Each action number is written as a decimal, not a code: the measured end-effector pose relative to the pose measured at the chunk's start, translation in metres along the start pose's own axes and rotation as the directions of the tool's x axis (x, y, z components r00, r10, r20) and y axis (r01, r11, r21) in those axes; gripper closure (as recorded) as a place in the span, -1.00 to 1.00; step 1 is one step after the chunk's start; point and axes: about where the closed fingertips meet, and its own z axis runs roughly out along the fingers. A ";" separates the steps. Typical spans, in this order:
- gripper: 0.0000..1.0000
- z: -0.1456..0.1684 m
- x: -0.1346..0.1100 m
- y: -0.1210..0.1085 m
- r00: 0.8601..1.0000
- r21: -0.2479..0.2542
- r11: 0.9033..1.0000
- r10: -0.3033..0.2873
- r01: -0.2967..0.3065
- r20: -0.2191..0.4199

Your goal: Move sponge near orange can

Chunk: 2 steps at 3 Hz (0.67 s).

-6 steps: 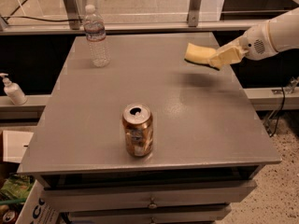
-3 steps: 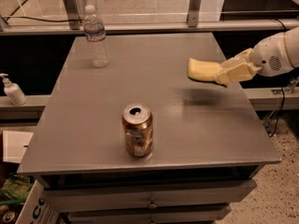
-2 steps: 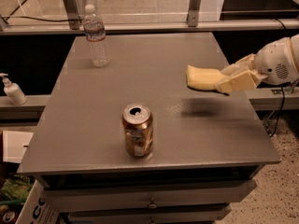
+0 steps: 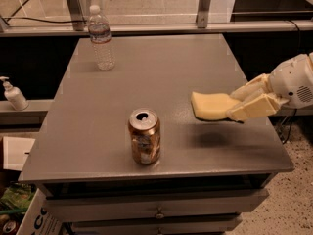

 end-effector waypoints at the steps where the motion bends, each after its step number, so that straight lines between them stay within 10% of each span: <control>1: 1.00 -0.002 0.003 0.021 0.999 -0.097 0.995 -0.032 0.030 -0.016; 2: 1.00 -0.002 0.002 0.020 0.999 -0.094 0.995 -0.034 0.033 -0.014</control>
Offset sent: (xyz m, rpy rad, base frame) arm -0.0140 0.0029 0.0003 0.0036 0.0287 0.0664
